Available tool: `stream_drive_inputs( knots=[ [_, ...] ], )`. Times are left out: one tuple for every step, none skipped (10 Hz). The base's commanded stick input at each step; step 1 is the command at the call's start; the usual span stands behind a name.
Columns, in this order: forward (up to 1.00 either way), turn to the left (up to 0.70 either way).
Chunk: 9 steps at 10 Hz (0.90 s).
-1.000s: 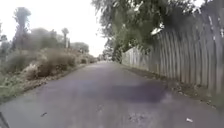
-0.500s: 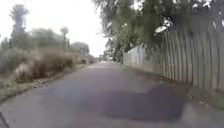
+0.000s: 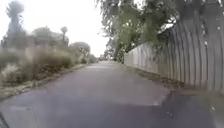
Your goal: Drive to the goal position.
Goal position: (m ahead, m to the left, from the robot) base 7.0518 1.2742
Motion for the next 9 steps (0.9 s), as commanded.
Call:
stream_drive_inputs(
  knots=[
    [1.00,0.00],
    [1.00,0.00],
    [1.00,0.00],
    [1.00,0.00],
    [1.00,0.00],
    [1.00,0.00],
    [1.00,0.00],
    [1.00,0.00],
    [1.00,0.00]
  ],
)
